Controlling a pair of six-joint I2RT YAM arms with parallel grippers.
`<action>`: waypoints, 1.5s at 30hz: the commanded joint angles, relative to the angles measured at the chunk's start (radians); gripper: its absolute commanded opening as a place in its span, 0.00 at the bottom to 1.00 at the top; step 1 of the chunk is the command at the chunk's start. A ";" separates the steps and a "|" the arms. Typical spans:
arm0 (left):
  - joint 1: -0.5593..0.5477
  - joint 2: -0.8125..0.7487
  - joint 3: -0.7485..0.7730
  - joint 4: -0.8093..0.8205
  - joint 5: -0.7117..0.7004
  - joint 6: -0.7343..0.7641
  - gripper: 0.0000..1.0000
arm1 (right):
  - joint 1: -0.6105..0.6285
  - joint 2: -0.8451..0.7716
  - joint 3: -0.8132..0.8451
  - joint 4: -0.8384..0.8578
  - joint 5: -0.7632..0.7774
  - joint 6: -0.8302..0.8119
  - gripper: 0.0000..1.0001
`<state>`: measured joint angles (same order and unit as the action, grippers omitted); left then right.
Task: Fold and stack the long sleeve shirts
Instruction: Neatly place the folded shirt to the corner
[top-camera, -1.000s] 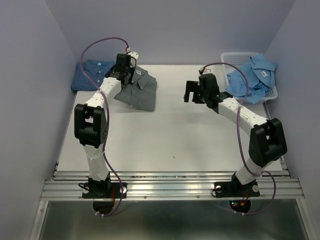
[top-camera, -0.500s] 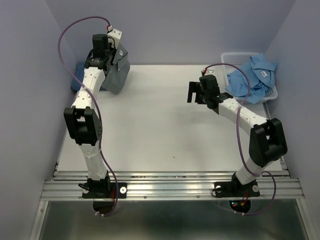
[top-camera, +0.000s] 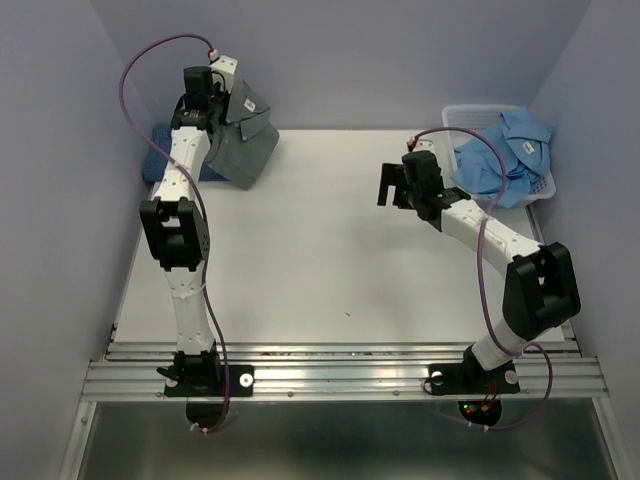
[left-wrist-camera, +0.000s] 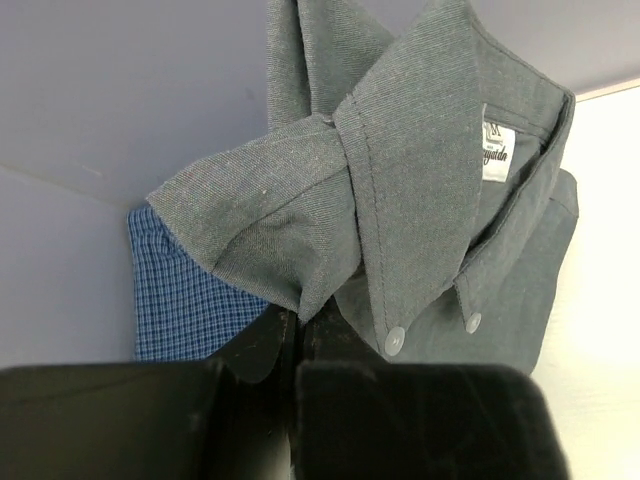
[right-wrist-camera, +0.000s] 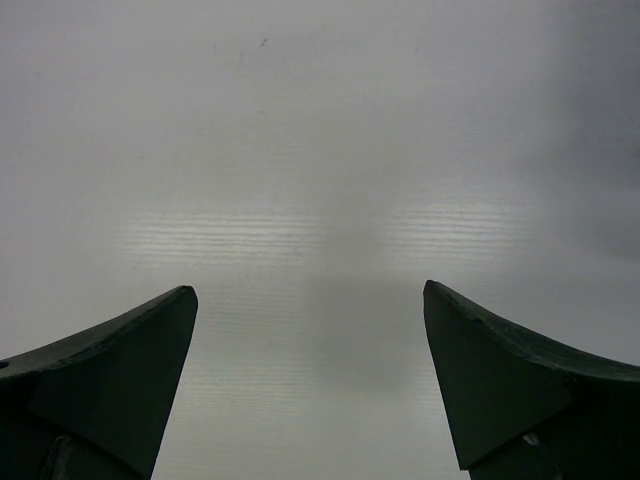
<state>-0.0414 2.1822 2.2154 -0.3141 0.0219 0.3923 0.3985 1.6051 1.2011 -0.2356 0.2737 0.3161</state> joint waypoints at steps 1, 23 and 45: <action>0.066 0.046 0.093 0.047 -0.048 -0.070 0.00 | -0.004 -0.027 0.020 -0.004 0.024 -0.002 1.00; 0.253 0.287 0.194 0.273 -0.134 -0.234 0.98 | -0.004 0.061 0.104 -0.103 0.002 0.060 1.00; -0.049 -0.884 -0.932 0.183 -0.223 -0.814 0.99 | -0.004 -0.391 -0.302 0.143 0.088 0.175 1.00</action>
<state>-0.0128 1.5093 1.6146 -0.2150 -0.2462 -0.2062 0.3985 1.3445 0.9863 -0.2207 0.3176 0.4343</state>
